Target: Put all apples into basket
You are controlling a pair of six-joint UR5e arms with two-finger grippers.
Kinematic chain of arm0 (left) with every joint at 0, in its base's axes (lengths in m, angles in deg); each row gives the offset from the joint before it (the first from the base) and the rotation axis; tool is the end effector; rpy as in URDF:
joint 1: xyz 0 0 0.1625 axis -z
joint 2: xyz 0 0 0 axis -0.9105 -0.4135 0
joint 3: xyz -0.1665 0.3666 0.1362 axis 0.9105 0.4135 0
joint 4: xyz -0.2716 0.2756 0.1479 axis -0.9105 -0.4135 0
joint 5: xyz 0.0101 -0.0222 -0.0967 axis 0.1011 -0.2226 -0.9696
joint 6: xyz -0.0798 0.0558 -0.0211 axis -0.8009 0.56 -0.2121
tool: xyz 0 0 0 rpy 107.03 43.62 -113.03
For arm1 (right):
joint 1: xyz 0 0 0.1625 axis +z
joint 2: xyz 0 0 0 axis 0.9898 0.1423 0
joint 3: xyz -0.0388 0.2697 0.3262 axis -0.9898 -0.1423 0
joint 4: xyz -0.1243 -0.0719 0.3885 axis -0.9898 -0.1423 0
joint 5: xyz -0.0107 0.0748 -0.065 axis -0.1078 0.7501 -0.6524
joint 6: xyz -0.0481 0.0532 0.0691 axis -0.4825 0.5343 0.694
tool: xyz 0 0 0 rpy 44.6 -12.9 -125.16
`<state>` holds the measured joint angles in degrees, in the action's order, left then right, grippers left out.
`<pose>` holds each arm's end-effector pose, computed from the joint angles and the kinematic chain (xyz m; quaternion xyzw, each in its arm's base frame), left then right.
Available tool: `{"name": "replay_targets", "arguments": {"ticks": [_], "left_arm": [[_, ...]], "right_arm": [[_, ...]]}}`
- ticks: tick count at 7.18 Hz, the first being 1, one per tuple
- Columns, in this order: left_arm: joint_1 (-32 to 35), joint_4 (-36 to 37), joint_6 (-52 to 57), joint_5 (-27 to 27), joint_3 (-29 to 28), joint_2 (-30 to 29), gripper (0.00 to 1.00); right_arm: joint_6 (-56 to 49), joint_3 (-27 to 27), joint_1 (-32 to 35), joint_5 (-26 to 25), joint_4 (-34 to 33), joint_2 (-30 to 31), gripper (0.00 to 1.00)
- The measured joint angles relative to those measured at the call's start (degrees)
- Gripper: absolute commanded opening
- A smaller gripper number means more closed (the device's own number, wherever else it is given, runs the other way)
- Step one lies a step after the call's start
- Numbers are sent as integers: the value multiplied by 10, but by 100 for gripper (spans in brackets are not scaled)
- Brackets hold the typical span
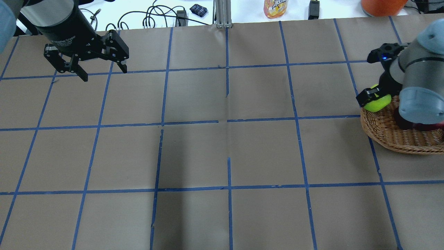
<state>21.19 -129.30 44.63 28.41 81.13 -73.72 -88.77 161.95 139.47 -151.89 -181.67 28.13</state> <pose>-0.1069 -0.5161 0.5081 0.0929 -0.9956 -0.0005 0.0125 -0.1566 -0.5105 0.2621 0.1183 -0.9903 0.0725 0.0091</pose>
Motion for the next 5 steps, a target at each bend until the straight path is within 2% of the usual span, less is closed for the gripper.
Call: {"name": "replay_targets", "arguments": {"ticks": [3,4,5], "left_arm": [[2,5,0,-5,3,0,100],[2,6,2,-6,7,2,100],[2,7,5,-6,8,6,100]], "right_arm": [[-15,-6,-9,8,19,10,100],[-19,-20,-7,9,67,32,100],[-17,-53,-2,9,153,63,100]]}}
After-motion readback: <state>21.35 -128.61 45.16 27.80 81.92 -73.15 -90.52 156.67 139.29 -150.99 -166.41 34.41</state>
